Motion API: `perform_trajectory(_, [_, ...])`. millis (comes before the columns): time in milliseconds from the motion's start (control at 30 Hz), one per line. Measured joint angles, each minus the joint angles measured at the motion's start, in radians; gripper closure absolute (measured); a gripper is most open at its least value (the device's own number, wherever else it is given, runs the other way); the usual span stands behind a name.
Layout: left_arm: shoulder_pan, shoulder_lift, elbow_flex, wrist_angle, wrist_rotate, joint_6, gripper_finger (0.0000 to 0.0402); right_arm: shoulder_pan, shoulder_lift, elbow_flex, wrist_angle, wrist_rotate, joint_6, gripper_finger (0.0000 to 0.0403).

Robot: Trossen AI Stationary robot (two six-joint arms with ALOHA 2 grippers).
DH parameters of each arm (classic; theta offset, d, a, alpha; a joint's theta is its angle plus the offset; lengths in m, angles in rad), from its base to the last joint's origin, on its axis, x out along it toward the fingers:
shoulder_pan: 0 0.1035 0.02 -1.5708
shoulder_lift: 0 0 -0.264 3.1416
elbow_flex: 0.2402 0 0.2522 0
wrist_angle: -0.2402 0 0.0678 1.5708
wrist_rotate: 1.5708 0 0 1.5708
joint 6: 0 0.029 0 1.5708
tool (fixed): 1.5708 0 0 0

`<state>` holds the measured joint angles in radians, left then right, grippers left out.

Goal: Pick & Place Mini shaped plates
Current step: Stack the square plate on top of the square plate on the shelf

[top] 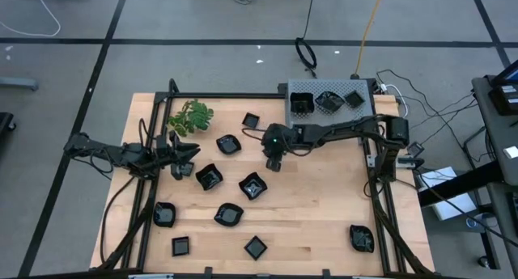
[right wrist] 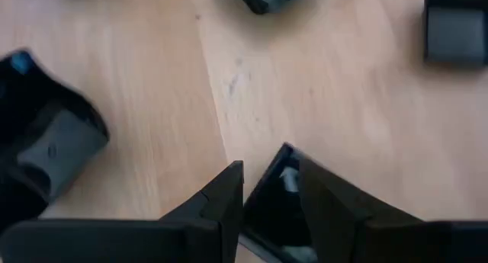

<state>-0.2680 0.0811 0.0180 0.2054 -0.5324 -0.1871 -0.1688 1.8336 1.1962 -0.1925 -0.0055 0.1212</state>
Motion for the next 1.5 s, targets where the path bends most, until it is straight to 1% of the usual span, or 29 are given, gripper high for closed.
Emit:
perform_trajectory(133, [0.000,0.000,0.000,0.000,0.000,0.000,0.0316,0.012,0.000,-0.096,0.193,0.005,0.199,0.0284])
perform_trajectory(167, [0.000,0.000,0.000,0.000,0.000,0.000,0.0316,0.019,0.000,-0.121,0.243,0.012,0.216,0.0284])
perform_trajectory(233, [0.000,0.000,0.000,0.000,0.000,0.000,0.0316,0.037,0.000,-0.169,0.334,0.060,0.224,0.0284])
perform_trajectory(333, [0.000,0.000,0.000,0.000,0.000,0.000,0.0316,0.056,0.000,-0.219,0.416,0.133,0.227,0.0284])
perform_trajectory(500, [0.000,0.000,0.000,0.000,0.000,0.000,0.0316,0.077,0.000,-0.248,0.428,0.139,0.220,0.0284])
perform_trajectory(600, [0.000,0.000,0.000,0.000,0.000,0.000,0.0316,0.081,0.000,-0.250,0.425,0.139,0.096,0.0284])
perform_trajectory(667, [0.000,0.000,0.000,0.000,0.000,0.000,0.0316,0.077,0.000,-0.250,0.433,0.167,0.017,0.0284])
perform_trajectory(767, [0.000,0.000,0.000,0.000,0.000,0.000,0.0316,0.060,0.000,-0.250,0.454,0.220,-0.051,0.0284])
perform_trajectory(1133, [0.000,0.000,0.000,0.000,-0.001,0.000,0.0316,-0.052,0.000,-0.250,0.488,0.218,-0.190,0.0284])
perform_trajectory(1233, [0.000,0.000,0.000,0.000,-0.001,0.000,0.0316,-0.072,0.000,-0.250,0.506,0.211,-0.174,0.0284])
perform_trajectory(1367, [0.000,0.000,0.000,0.000,-0.001,0.000,0.0316,-0.071,0.000,-0.250,0.547,0.205,-0.058,0.0284])
perform_trajectory(1500, [0.000,0.000,0.000,0.000,-0.001,0.000,0.0316,-0.042,-0.012,-0.249,0.585,0.128,0.075,0.0284])
